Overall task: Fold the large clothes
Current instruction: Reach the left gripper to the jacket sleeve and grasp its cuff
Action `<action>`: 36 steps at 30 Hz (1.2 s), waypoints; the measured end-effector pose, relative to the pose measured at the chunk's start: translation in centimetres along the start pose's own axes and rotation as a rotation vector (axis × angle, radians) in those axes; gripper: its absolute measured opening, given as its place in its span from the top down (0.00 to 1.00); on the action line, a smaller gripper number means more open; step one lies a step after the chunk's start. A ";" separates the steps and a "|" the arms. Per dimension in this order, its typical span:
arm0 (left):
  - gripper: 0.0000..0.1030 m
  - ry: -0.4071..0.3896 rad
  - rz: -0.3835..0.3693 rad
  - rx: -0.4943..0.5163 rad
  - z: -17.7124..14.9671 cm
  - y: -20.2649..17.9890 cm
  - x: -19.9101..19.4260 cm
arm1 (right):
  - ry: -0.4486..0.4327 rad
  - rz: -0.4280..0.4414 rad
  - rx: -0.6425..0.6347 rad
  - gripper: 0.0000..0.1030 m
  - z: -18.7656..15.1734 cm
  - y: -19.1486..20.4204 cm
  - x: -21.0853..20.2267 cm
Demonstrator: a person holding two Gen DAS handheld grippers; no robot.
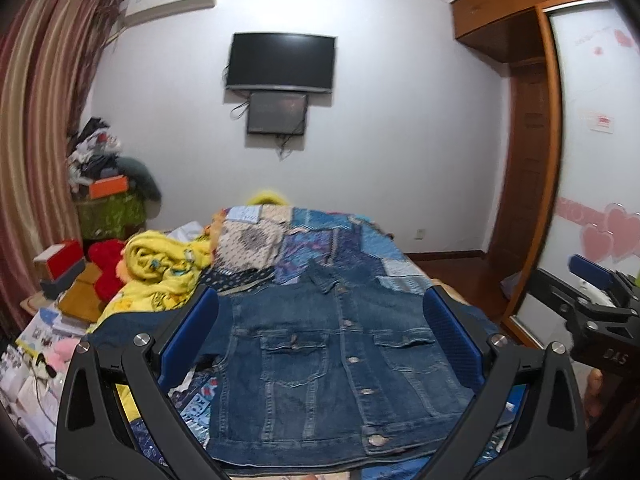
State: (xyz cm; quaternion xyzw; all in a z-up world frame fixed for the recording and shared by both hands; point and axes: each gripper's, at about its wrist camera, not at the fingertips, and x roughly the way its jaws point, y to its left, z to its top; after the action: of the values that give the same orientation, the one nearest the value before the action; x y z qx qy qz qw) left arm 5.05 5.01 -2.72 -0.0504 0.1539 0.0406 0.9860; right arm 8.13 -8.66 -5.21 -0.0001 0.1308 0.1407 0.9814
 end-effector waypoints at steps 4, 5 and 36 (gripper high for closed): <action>0.00 0.050 0.083 -0.078 -0.6 2.8 2.7 | 0.052 0.000 0.000 0.00 -0.5 -0.1 2.3; 0.00 0.070 0.089 -0.097 -0.8 3.6 3.6 | 0.067 0.000 0.000 0.00 -0.7 -0.2 3.0; 0.22 0.479 0.273 -0.509 -16.8 36.1 19.3 | 0.520 -0.211 0.063 0.00 -7.3 -2.3 20.9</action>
State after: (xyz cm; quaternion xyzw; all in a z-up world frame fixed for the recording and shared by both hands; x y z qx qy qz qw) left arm 14.89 40.17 -27.70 -0.2811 0.3703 0.1959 0.8634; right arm 26.28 -5.33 -17.72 -0.0192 0.3817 0.0289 0.9236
